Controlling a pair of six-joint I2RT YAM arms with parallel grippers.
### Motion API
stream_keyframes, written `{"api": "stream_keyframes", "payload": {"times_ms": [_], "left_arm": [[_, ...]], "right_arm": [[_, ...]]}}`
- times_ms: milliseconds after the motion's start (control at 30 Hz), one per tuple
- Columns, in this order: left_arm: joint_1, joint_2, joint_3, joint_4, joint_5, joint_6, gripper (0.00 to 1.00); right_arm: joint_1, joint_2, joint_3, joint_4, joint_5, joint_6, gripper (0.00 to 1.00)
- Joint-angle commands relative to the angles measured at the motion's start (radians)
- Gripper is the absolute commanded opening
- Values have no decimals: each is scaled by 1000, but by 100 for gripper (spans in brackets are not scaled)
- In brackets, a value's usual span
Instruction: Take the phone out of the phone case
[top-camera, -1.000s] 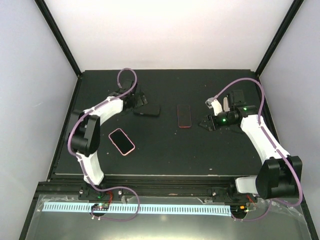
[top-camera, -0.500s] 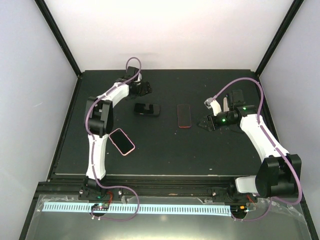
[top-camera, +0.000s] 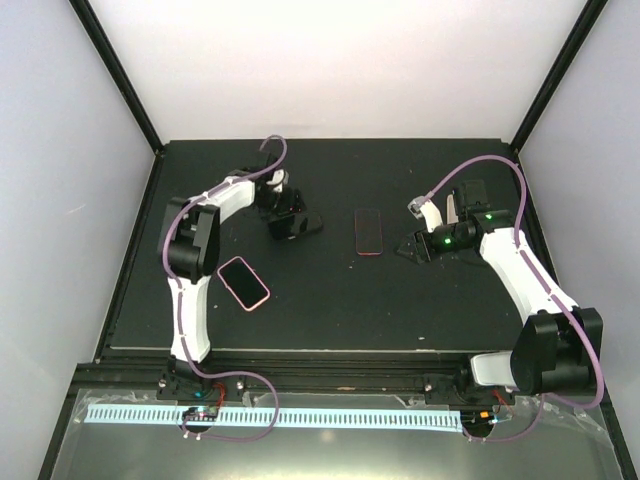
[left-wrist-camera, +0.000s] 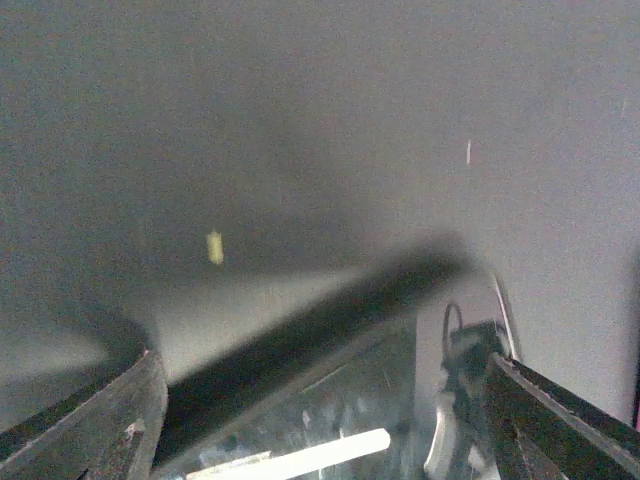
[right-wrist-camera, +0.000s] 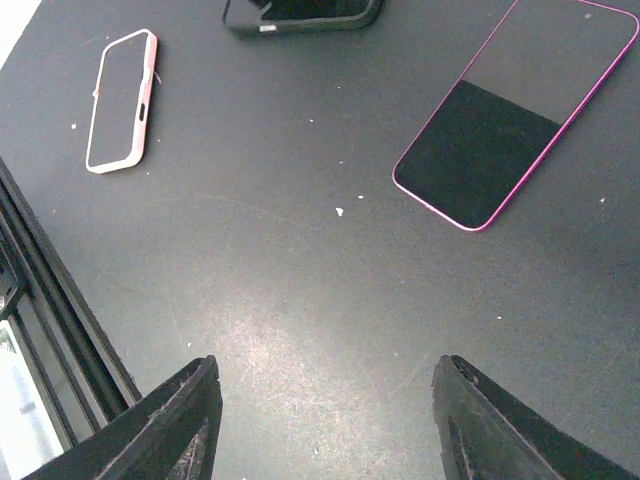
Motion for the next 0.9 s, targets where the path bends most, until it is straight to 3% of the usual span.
{"api": "stream_keyframes", "payload": {"times_ms": [0,133,233,400,567,867], "left_arm": [[-56,-134,-206,-23,2,44,89],[-131,-247,-373,20,-27,59,92],[-193,-274,-384,-29,-164,48,98],[-235,-238,-233,-181,-394,-3,99],[-253,-201,-134,-201,-426,-49,99],[-288,13,170,-375,-496,-73,99]], "right_arm": [[-2,0,18,-6,-16,-17,59],[-2,0,19,-5,-9,-18,59],[-2,-2,17,-6,-3,-18,60],[-4,-11,11,-3,-3,-16,60],[-6,-29,13,0,11,-15,60],[-7,-50,13,-2,-3,-18,60]]}}
